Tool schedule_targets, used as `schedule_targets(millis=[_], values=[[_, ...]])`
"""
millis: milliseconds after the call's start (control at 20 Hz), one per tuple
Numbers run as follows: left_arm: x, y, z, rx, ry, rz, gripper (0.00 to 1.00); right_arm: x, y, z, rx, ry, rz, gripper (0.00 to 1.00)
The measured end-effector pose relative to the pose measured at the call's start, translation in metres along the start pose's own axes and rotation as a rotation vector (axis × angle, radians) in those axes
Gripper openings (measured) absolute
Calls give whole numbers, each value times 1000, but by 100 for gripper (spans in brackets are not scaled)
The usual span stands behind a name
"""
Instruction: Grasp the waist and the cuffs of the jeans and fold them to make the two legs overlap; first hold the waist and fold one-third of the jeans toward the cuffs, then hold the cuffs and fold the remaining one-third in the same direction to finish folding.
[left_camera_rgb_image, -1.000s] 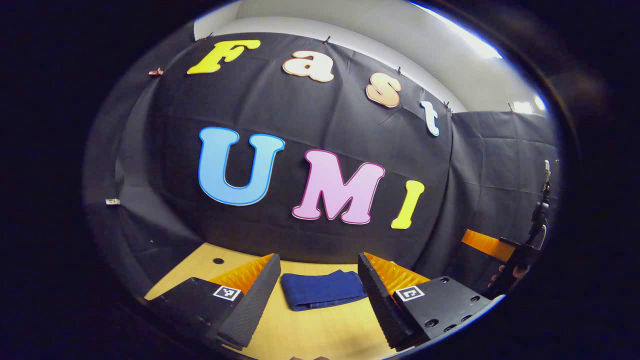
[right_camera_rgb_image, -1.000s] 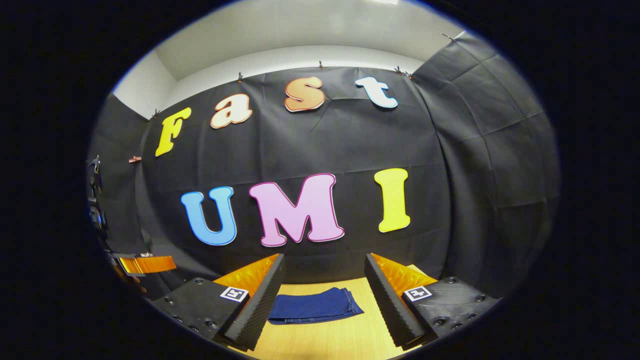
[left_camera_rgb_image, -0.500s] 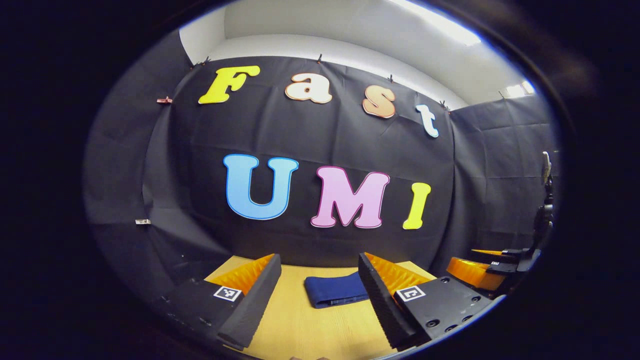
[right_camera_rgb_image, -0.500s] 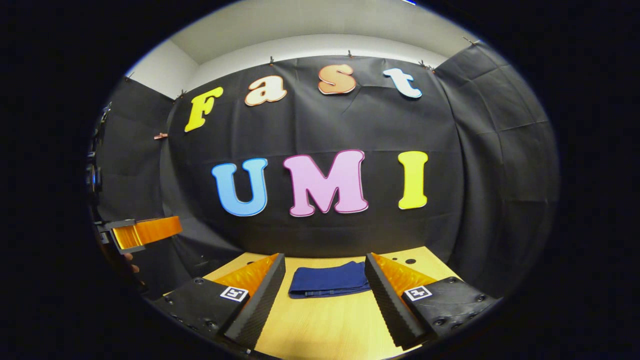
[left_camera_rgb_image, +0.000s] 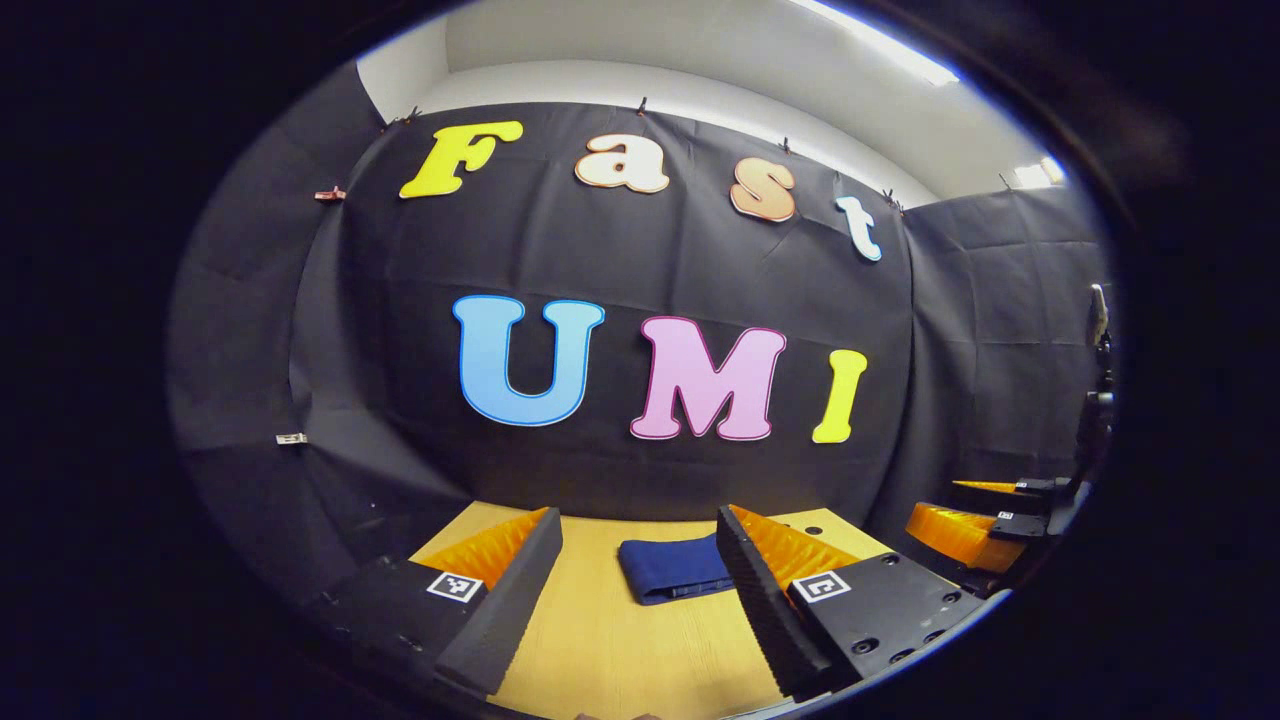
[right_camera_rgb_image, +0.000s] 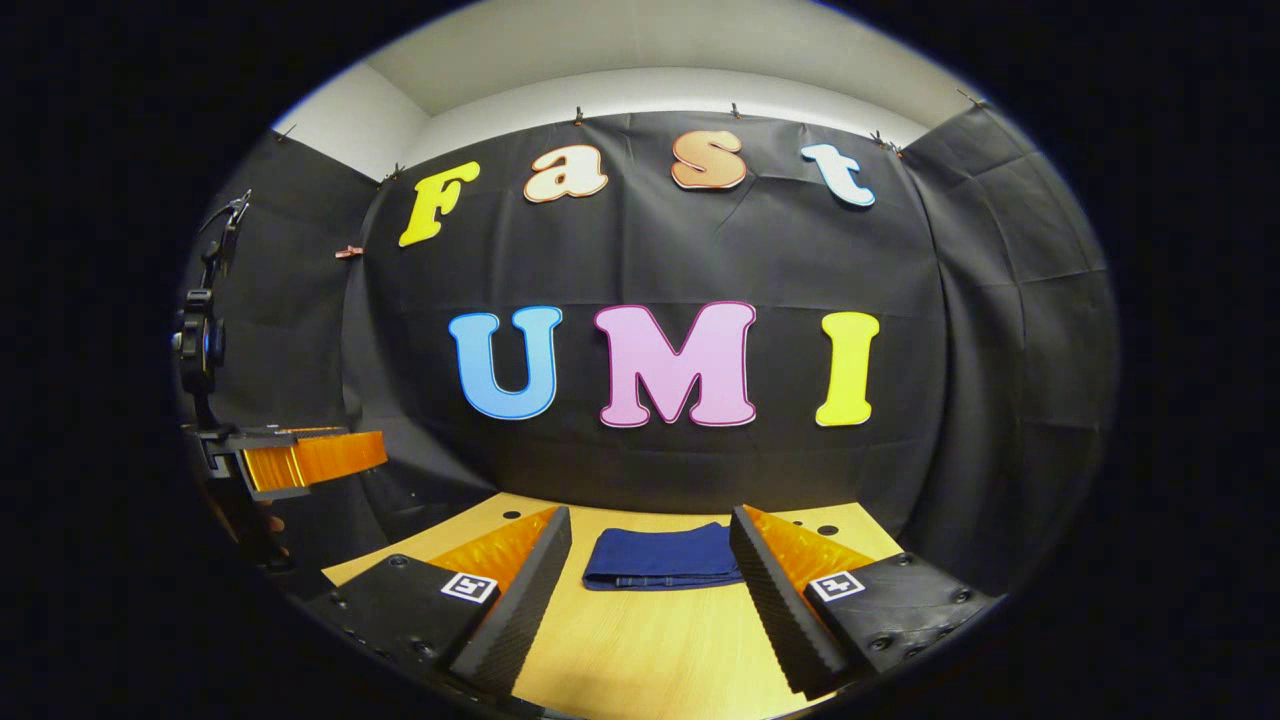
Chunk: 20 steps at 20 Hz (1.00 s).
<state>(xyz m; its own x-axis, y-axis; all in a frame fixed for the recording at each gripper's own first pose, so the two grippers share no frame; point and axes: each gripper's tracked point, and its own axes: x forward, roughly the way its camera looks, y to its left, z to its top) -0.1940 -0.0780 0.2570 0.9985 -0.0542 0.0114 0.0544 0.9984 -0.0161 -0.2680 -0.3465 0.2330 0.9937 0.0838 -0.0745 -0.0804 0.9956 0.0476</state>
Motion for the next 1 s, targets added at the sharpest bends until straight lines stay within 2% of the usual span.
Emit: schedule_targets(millis=[100,300,450,500,550,1000], values=[[3,14,3,50,-9,52,96,0,-2,0,-1,-4,-17,96],[0,10,1,101,-17,44,96,-1,-3,-5,17,6,-32,96],[3,9,-5,91,-9,32,96,-3,-4,-6,1,10,-46,97],[4,10,-5,91,-10,39,96,-4,-5,-7,-1,11,-50,100],[4,11,-9,89,-4,39,96,-4,-5,-8,0,13,-50,97],[9,19,-19,56,15,57,96,-5,-11,-15,18,30,-79,97]])
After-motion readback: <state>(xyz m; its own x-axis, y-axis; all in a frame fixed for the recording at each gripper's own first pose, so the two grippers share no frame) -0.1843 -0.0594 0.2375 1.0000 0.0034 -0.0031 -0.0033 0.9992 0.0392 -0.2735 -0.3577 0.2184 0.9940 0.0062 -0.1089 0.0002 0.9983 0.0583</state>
